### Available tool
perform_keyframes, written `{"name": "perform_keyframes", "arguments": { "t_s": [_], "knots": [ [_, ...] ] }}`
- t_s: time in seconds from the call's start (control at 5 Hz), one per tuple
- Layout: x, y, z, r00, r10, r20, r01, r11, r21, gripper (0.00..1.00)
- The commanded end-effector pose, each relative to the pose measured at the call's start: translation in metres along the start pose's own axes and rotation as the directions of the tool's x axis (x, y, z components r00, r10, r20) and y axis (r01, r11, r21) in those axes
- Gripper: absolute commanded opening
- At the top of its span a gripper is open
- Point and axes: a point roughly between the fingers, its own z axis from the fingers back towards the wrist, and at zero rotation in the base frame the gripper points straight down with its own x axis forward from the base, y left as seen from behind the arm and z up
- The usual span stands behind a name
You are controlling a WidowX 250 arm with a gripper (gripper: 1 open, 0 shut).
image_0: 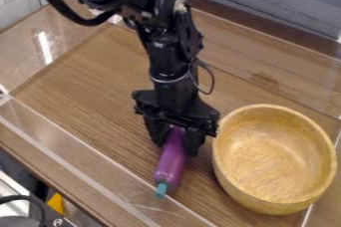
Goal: Put the purple eggplant in the brown bowl
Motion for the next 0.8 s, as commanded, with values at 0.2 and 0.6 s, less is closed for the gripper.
{"name": "perform_keyframes", "arguments": {
  "t_s": [0.2, 0.6],
  "knots": [
    [0.0091, -0.0065, 0.0161, 0.999, -0.005, 0.053, 0.005, 1.0, -0.01, 0.0],
    [0.0073, -0.0083, 0.0188, 0.999, 0.004, 0.041, -0.003, 1.0, -0.011, 0.0]
  ]
}}
